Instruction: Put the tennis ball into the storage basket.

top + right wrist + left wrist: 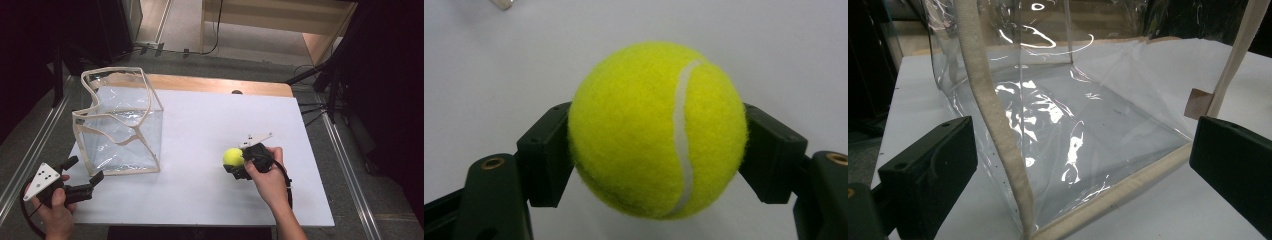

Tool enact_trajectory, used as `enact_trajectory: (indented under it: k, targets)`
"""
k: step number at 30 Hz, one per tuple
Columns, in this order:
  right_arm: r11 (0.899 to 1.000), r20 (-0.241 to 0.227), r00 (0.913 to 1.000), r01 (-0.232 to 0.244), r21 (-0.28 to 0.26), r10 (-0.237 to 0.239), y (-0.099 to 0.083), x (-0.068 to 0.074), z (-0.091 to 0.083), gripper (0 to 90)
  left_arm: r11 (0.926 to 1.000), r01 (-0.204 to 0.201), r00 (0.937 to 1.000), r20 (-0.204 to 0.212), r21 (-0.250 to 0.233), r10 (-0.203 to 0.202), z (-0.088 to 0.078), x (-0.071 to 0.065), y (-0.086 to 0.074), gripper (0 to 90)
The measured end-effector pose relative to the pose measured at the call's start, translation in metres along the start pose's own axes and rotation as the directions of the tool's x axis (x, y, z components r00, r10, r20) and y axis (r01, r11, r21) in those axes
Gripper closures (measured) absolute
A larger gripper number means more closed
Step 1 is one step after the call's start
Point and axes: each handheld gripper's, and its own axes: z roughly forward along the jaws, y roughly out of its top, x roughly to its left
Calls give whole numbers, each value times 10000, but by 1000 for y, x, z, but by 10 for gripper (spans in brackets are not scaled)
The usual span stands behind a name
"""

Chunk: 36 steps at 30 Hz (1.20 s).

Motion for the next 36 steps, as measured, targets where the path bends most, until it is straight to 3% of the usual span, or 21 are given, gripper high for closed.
enact_trajectory:
  k: [14,36]
  targets:
    - [9989,-417,9982,425,-192,-433,33,11,6,236,10000,51,10000,35,-15,-51,0,1,0,0]
    - [9924,-1092,9869,1141,-469,-1187,85,30,20,237,9999,113,9999,8,-34,-113,0,2,1,0]
